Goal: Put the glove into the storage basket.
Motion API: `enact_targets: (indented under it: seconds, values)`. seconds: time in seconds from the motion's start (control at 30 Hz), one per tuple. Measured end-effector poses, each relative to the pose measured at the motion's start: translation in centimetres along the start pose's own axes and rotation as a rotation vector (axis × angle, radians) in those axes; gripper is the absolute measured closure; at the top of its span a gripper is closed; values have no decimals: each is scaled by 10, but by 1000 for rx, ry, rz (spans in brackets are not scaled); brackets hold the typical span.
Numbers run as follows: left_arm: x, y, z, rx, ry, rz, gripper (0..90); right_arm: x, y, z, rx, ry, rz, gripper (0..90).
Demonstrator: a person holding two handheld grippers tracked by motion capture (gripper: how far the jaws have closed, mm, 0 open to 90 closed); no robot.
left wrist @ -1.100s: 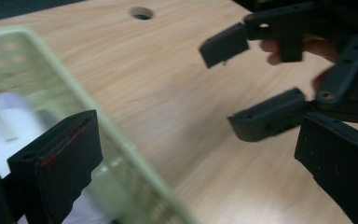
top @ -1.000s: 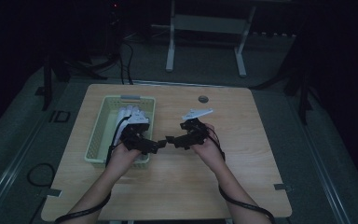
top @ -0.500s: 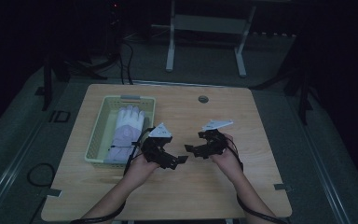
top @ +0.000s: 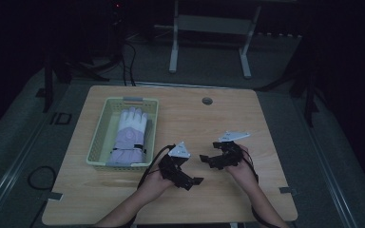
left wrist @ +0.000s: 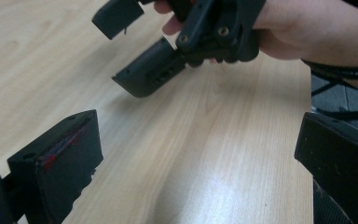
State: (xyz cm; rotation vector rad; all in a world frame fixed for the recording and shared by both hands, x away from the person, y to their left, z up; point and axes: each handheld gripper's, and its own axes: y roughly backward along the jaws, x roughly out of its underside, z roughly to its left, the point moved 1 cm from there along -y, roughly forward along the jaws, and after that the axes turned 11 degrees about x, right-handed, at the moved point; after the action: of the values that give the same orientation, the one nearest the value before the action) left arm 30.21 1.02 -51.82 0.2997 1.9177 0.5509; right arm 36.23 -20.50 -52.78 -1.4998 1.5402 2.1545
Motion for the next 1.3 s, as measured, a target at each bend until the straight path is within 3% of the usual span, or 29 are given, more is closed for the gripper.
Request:
enact_targets:
  seconds: [0.27,0.6,0.9,1.07,1.3]
  values:
    - [15,-18,-3,47,-23,14,9,20,-1,-6,-8,-15,-7,142]
    - [29,-38,-8,94,-47,21,9,41,0,-7,1,20,0,141]
    - [39,-41,-15,118,-75,0,9,58,8,-11,13,35,-14,140]
    - [41,-41,-20,140,-128,5,9,65,13,-12,33,60,-20,140]
    - [47,-37,-22,114,-146,-8,9,72,22,-11,51,68,-61,140]
